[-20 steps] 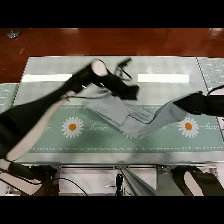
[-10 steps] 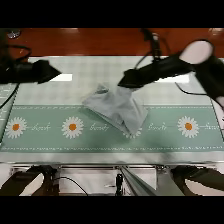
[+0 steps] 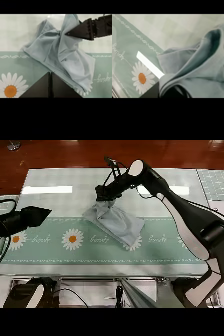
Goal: Fold the shirts.
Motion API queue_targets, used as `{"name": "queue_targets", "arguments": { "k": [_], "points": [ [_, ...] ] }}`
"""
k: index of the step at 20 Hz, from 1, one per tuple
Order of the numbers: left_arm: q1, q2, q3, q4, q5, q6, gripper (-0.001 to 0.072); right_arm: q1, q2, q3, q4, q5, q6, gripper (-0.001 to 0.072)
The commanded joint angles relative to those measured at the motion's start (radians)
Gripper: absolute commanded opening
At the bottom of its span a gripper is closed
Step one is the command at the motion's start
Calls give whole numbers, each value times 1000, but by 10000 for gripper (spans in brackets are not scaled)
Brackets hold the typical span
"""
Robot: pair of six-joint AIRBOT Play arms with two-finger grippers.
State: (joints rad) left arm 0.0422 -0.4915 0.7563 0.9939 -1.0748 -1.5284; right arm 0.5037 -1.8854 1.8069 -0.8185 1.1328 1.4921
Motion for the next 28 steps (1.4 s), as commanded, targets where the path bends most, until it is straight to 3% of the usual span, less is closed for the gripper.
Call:
{"name": "queue_targets", "arguments": {
  "k": [1,5,8,9,11,13,15,17,19,23,28],
  "points": [
    [3,12,-27,1,6,-11,22,1,-48,33,29,8,5,637],
    [3,-13,-27,1,33,-10,22,-121,45,82,-48,275,-11,621],
    [3,-32,-28,1,40,-10,22,-290,239,74,-319,503,-10,620],
    [3,-35,-30,1,48,-11,22,-347,327,32,-397,513,-3,620],
    [3,-45,-31,1,56,-11,23,-460,544,-182,-395,370,4,620],
    [3,-56,-31,1,54,-10,22,-523,786,-533,-395,157,32,619],
    [3,-63,-32,1,54,-10,22,-534,990,-908,-392,-32,150,620],
    [3,-66,-35,1,55,-10,22,-499,1114,-1239,-253,-225,275,619],
    [3,-74,-35,1,55,-11,22,-432,1115,-1411,-37,-364,272,619],
    [1,-86,-35,1,54,-11,22,-242,929,-1393,126,-464,142,619],
    [1,-89,-35,1,54,-11,22,-232,655,-1226,145,-371,90,619]
  ]
}}
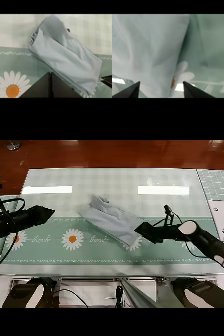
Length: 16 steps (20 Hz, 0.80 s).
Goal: Fold the shirts.
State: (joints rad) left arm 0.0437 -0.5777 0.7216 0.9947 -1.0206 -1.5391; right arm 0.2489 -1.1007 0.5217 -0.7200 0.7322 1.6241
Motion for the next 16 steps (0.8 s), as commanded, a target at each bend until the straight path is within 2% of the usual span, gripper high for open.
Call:
{"name": "queue_targets", "arguments": {
  "k": [1,4,5,6,7,8,12,14,16],
  "points": [
    [0,-2,0,0,0,0,22,27,-163,82,63,41,-62,619],
    [0,-2,0,0,0,0,22,41,-250,140,142,44,-122,618],
    [0,-2,0,0,0,0,22,49,-282,166,156,50,-142,563],
    [0,-2,0,0,0,0,22,54,-306,195,166,53,-173,379],
    [0,-2,0,0,0,0,22,60,-327,234,166,60,-195,228],
    [0,-2,0,0,0,0,22,60,-339,282,172,77,-241,37],
    [0,-2,0,0,0,0,22,58,-340,573,158,166,-294,33],
    [0,-2,0,0,0,0,22,58,-340,758,138,200,-288,34],
    [0,-2,0,0,-1,0,22,58,-340,926,73,218,-240,34]
  ]
}}
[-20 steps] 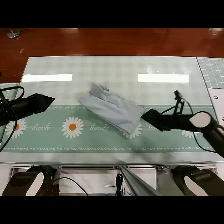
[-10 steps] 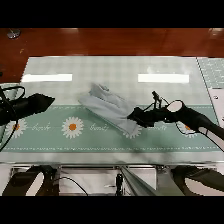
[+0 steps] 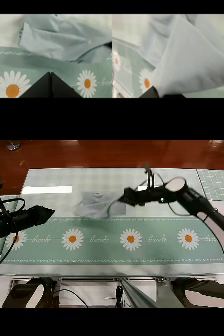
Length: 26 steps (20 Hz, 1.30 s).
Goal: Fold the shirts.
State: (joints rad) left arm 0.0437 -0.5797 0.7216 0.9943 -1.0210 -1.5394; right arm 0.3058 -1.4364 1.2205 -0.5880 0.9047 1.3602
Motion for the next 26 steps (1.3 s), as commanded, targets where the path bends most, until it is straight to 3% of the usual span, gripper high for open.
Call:
{"name": "queue_targets", "arguments": {
  "k": [1,6,11,15,19,26],
  "points": [
    [0,0,0,0,0,0,22,1,-5,300,-111,56,55,34],
    [0,0,0,0,-1,0,22,-106,13,549,-277,206,167,34],
    [0,0,0,0,0,0,22,-363,113,556,-291,340,230,34],
    [0,0,0,0,0,0,22,-540,201,547,-426,484,303,34],
    [0,0,0,0,3,1,23,-666,322,401,-592,625,333,34],
    [0,0,0,1,20,1,23,-1019,577,-30,-717,674,396,34]
  ]
}}
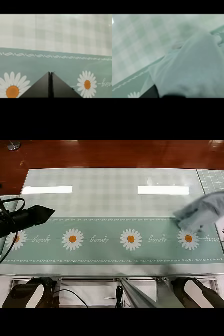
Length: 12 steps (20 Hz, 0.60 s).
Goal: Fold the shirts.
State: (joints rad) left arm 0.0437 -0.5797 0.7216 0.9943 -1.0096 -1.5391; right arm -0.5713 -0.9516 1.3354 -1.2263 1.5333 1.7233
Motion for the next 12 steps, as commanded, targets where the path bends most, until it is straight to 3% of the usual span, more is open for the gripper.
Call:
{"name": "queue_targets", "arguments": {
  "k": [1,7,12],
  "points": [
    [0,0,0,1,12,1,23,-203,121,-179,-103,60,36,33],
    [0,-2,0,0,34,0,22,-496,241,-288,-439,204,19,34],
    [0,-6,0,1,34,1,23,-512,294,-346,-592,188,48,35]
  ]
}}
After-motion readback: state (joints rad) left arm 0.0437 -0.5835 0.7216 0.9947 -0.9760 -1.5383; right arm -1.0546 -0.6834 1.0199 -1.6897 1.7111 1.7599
